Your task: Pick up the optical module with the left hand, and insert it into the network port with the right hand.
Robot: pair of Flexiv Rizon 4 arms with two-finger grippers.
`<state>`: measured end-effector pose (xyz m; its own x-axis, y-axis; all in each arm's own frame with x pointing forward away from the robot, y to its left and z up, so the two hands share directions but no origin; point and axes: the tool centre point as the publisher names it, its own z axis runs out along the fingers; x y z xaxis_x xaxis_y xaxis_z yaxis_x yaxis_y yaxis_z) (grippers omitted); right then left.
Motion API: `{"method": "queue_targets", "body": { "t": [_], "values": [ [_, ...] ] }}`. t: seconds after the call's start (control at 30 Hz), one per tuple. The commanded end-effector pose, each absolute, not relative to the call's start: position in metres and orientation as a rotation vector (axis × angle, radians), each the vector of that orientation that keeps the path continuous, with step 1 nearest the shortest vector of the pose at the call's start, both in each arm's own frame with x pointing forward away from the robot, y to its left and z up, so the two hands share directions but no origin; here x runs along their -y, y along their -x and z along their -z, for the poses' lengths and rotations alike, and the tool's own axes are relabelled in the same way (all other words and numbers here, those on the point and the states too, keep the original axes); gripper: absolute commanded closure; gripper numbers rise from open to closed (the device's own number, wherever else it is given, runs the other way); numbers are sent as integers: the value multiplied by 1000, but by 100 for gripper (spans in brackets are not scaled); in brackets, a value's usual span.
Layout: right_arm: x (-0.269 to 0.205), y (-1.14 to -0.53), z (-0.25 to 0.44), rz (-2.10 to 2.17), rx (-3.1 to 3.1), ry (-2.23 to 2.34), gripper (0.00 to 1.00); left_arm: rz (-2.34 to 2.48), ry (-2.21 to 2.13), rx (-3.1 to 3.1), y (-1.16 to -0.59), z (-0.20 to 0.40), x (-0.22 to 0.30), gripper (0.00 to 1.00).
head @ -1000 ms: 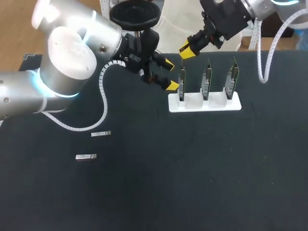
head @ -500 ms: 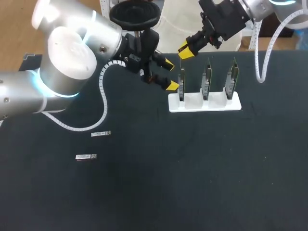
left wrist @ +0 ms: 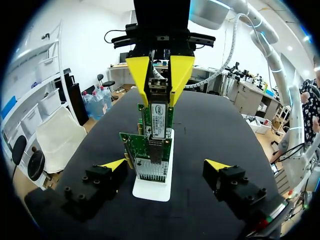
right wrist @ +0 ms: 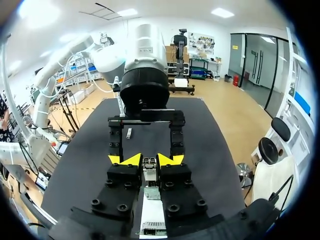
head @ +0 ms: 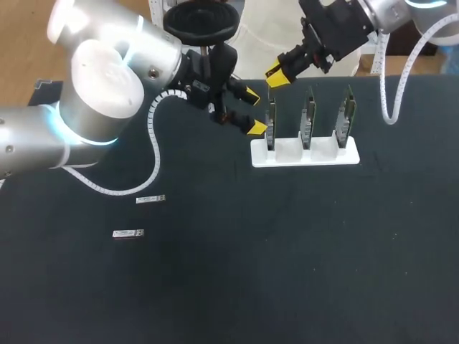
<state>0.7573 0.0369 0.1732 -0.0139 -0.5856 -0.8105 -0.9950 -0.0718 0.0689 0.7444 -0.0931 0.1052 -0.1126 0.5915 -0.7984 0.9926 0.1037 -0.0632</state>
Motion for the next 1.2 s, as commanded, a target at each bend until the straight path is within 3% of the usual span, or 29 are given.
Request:
{"method": "queue_targets", "body": {
  "t": [0.03, 1.2],
  "values": [
    [-34, -755, -170, -935, -1652, 1708, 100, 842, -1554, -1783, -745, -106, 94, 0],
    [-35, -756, -172, -898, -1619, 1708, 100, 842, -1554, -1783, -745, -106, 94, 0]
  ]
}}
